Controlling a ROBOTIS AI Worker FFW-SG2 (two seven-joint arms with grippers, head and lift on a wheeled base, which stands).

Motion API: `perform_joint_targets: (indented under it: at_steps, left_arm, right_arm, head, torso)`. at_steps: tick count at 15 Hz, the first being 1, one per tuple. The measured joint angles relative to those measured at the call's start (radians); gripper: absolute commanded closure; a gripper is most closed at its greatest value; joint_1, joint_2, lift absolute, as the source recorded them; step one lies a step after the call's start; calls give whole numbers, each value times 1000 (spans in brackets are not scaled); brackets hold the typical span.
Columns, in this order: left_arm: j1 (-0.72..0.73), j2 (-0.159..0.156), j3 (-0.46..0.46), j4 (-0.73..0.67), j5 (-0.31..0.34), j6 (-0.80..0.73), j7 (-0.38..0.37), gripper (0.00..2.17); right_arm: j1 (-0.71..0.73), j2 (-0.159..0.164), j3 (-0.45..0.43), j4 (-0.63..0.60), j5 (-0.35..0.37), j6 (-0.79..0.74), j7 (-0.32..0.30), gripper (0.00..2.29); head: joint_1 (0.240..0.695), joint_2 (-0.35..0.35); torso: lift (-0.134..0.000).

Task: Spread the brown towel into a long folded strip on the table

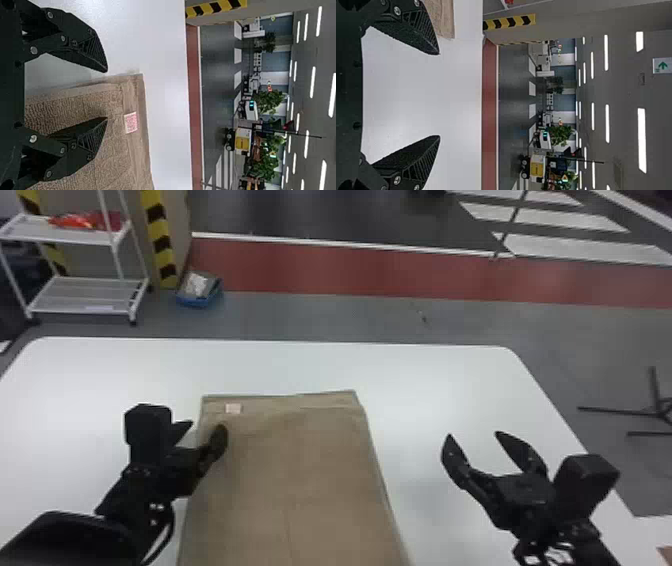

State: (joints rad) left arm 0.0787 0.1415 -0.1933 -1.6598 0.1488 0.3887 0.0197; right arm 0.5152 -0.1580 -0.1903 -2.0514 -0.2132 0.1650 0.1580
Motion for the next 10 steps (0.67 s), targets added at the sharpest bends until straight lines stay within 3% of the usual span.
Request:
perform_joint_targets:
  at_steps: [5, 7, 10]
  left_arm:
    - [0, 0, -1, 0, -5, -1, -10, 552]
    - [0, 0, 0, 0, -8, 0, -8, 1031]
    - [0, -1, 0, -2, -8, 0, -6, 1069]
  right_arm:
    - [-10, 0, 3, 7, 1, 0, 0, 137]
    - [-14, 0, 5, 11, 2, 0, 0, 137]
    - [-18, 0, 6, 13, 2, 0, 0, 137]
  head:
    - [695, -170]
    - [695, -168]
    - [695, -166]
  torso:
    - [-119]
    - [-119]
    - [-119]
